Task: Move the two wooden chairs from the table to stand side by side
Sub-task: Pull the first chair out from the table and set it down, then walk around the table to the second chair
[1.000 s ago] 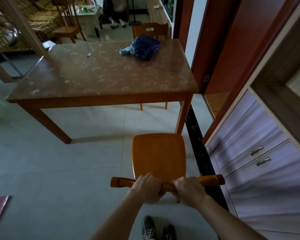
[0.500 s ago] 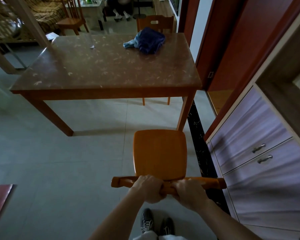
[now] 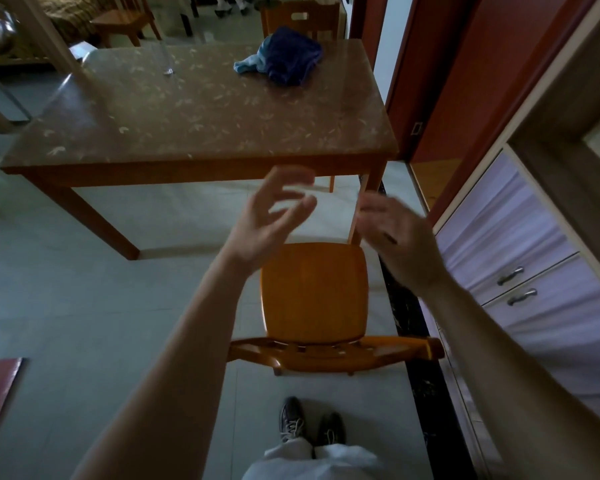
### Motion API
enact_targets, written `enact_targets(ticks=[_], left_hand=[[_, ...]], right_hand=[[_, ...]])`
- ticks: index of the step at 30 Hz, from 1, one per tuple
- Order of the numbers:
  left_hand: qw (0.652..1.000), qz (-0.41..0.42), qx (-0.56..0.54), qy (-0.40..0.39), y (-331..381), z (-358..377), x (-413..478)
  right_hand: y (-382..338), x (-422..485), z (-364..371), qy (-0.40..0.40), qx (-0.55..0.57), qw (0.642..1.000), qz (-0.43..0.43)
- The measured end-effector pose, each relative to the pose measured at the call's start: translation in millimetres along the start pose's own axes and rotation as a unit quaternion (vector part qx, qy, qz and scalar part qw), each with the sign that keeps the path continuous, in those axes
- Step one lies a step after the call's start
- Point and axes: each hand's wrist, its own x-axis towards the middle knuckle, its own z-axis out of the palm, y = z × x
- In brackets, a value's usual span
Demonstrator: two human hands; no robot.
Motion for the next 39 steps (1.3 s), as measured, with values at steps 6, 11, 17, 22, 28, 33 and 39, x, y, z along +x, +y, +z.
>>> enact_targets(ticks=[6, 11, 17, 22, 28, 33, 39], left_hand=[[0.99, 0.134, -0.016, 0.037, 62, -34, -4], [0.98, 0.176, -0.042, 0.086, 82, -90, -47], [0.96, 0.185, 0.01, 0.21, 98, -201, -120], [0.936, 0.169, 0.073, 0.298, 105, -319, -197], [0.906, 0.138, 0.153, 0.369, 92, -447, -280], [0.89, 0.121, 0.187, 0.397, 74, -530, -303], [0.883, 0.116, 0.198, 0.41, 37, -620, -289]], right_hand=[[-86, 35, -15, 0.045, 0.127, 0.982, -0.133], [-151, 47, 36, -0.039, 0.172, 0.96, -0.218], [-237, 67, 146, -0.155, 0.247, 0.917, -0.273], [-326, 86, 269, -0.203, 0.278, 0.877, -0.336], [-406, 90, 416, -0.247, 0.302, 0.84, -0.376], [-444, 104, 509, -0.294, 0.321, 0.819, -0.373], [-471, 162, 603, -0.308, 0.34, 0.805, -0.377]])
